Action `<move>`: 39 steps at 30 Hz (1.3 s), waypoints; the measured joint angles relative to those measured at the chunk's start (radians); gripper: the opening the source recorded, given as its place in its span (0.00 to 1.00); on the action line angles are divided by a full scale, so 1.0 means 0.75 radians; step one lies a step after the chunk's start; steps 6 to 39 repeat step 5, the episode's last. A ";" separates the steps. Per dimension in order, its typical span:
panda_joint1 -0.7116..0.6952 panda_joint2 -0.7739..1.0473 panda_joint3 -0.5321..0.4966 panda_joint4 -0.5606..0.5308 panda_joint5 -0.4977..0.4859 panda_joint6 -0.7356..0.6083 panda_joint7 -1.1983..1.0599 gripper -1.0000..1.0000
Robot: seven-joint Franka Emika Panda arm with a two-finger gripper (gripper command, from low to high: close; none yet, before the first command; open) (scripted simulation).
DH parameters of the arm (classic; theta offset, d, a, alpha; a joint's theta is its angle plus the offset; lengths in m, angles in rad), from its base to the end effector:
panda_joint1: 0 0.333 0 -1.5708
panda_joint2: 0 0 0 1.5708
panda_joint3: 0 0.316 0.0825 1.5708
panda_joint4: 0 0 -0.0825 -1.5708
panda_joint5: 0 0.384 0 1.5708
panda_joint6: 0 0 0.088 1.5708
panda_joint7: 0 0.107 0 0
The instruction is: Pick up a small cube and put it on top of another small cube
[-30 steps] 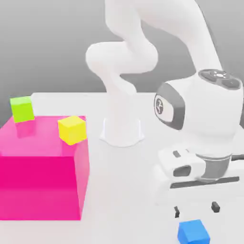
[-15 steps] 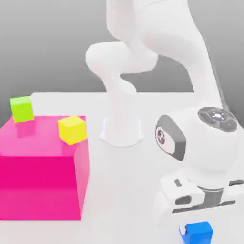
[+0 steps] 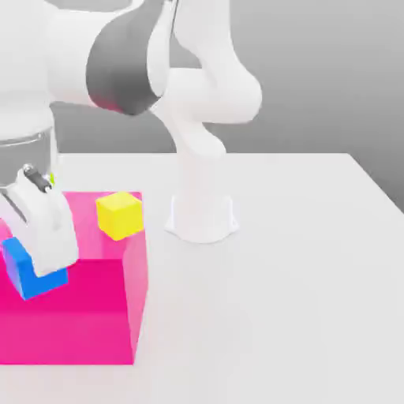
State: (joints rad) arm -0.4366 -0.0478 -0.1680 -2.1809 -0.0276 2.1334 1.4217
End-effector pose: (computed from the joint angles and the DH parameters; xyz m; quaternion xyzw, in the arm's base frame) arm 0.4303 -0.2994 0.4103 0.5355 -0.8445 0.0029 0.0071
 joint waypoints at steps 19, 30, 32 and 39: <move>-0.051 0.014 -0.017 -0.027 0.030 0.043 0.069 1.00; -0.051 0.014 -0.017 -0.027 0.030 0.043 0.069 1.00; -0.051 0.014 -0.017 -0.027 0.030 0.043 0.069 1.00; -0.051 0.014 -0.017 -0.027 0.030 0.043 0.069 1.00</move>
